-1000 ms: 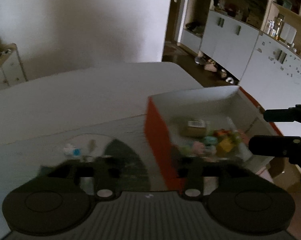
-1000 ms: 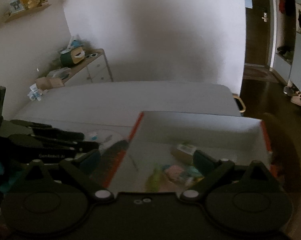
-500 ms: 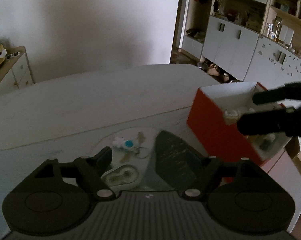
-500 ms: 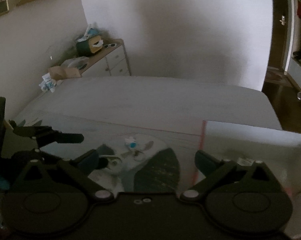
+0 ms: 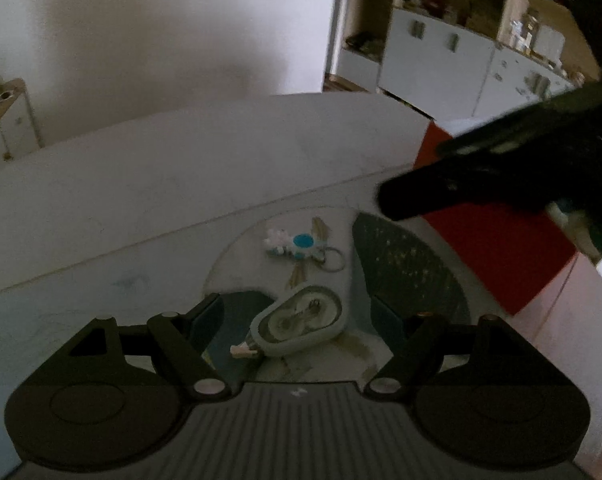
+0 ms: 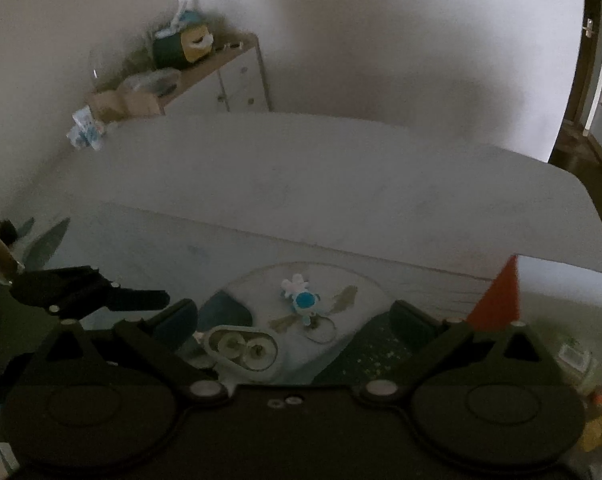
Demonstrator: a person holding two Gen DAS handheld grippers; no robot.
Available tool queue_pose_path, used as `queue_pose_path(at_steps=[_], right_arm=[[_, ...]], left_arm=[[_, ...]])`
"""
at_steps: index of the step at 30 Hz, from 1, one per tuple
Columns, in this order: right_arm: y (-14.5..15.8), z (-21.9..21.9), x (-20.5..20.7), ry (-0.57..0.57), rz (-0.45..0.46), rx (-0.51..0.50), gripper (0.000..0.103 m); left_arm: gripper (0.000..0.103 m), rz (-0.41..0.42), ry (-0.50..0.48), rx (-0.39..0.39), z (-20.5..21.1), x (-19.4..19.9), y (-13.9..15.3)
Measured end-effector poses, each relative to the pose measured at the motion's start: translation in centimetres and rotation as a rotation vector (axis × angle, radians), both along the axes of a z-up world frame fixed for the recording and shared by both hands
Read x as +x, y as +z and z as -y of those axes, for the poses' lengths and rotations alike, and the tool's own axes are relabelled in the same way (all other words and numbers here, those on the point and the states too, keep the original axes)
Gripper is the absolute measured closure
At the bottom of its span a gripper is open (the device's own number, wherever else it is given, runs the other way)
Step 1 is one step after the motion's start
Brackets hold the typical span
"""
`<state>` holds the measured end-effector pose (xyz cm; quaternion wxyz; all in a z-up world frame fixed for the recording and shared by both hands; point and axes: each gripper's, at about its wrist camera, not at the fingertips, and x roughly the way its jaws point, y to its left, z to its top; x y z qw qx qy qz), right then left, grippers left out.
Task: Organize rigid objects
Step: 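Grasp the white-green correction tape with the left tool while the right tool grasps the bunny keychain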
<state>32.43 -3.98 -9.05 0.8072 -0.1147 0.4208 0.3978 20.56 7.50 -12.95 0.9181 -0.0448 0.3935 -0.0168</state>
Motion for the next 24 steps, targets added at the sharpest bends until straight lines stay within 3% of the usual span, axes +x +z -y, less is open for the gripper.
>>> queue_pose_path(at_steps=[9,24], right_arm=[[-3.3,-3.2,1.4,0.033,-0.004,-0.087,0.006],[-7.3,-5.7,3.3,0.103,-0.067,-0.177,0.031]], left_arm=[[0.023,-0.029,-0.108,0.037,-0.6,1.5,-2.7],[0.023,-0.026,-0.230,0.030,-1.3,3.2,-5.4]])
